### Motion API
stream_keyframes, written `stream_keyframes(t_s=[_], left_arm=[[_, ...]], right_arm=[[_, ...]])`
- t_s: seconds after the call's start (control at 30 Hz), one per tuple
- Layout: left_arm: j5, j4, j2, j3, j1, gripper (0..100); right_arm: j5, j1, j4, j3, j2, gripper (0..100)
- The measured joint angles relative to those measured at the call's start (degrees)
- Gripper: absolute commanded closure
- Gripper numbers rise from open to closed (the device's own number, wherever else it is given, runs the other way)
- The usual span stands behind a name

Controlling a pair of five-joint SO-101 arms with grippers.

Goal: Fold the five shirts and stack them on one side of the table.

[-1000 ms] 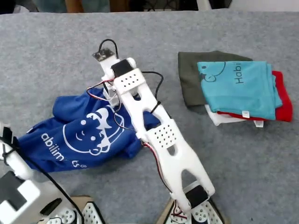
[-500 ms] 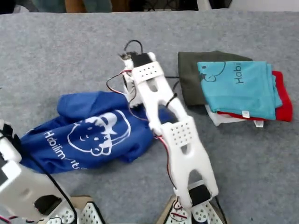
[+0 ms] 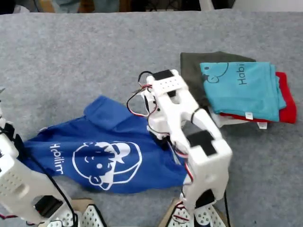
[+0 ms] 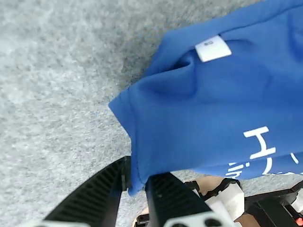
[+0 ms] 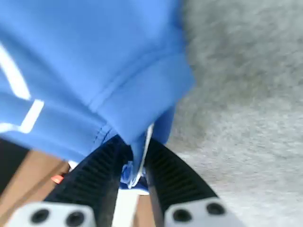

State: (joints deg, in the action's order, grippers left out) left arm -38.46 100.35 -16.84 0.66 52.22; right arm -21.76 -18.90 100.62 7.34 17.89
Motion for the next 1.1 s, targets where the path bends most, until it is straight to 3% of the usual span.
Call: stream_keyframes(t_s=[0.27,0.4,0.57,0.8,1.1], left_arm=[[-2.02,-0.44,0.00,-0.35,3.25,97],[-6.68,-0.44,0.00,-1.05,9.32,97],[-9.41,-0.44,0.00,-2.20,14.07,97],[-10.02,-0.44,0.26,-3.69,16.35,97],[-13.45,-0.44,6.95,-3.69,20.92,97]], right_arm=[[-14.15,1.85,0.09,8.09,-14.42,67.7],[-20.75,3.25,0.09,9.85,-18.64,67.0],[-21.45,2.73,0.00,6.15,-19.69,67.1],[-6.51,-6.68,-3.52,-13.71,-9.14,67.1],[11.69,-11.16,-6.07,-56.09,27.69,67.0]])
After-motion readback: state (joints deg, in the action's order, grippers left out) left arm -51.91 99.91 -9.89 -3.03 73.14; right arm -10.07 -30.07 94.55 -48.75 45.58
